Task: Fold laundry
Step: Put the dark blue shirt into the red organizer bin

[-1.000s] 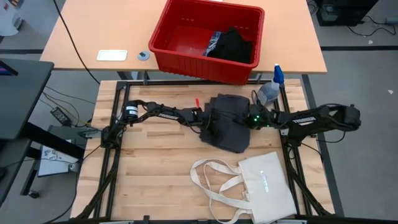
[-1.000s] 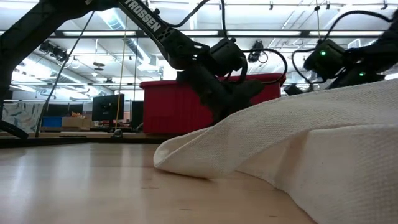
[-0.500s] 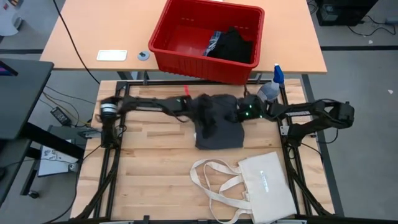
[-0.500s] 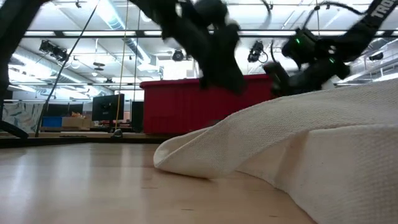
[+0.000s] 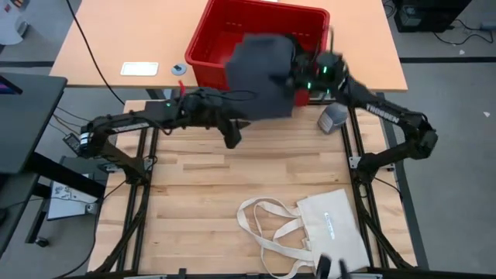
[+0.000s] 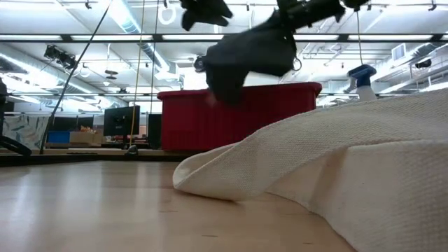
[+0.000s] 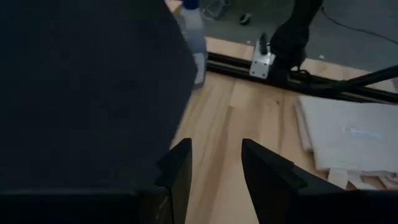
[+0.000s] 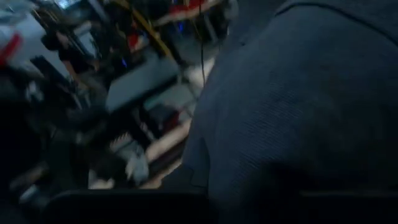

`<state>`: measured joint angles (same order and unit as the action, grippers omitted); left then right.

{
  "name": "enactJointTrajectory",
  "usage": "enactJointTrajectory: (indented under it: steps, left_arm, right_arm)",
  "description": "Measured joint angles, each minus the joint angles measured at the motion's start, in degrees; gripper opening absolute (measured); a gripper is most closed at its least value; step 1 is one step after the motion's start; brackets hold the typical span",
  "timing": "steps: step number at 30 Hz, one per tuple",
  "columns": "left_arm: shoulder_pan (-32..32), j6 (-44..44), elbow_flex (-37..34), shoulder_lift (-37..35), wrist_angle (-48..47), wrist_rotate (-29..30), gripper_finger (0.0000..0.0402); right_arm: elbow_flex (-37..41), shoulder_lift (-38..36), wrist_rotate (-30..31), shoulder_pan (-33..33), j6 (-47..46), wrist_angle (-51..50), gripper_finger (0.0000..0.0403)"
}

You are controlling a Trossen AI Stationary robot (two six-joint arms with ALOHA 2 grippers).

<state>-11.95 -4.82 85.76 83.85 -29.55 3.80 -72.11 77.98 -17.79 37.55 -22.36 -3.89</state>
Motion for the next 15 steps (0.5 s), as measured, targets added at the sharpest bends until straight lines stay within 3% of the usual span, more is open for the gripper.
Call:
enactJointTrajectory:
  steps: [9, 15]
  left_arm:
    - [0.8, -1.5, 0.1, -2.6, -3.2, 0.1, 0.0144]
    - [2.0, -1.4, 0.0, -4.0, -5.9, 0.1, 0.0144]
  right_arm:
    - [-20.7, 16.4, -4.7, 13.4, 4.5, -0.8, 0.0035]
    - [-30.0, 29.4, -9.4, 20.2, 7.7, -1.3, 0.0035]
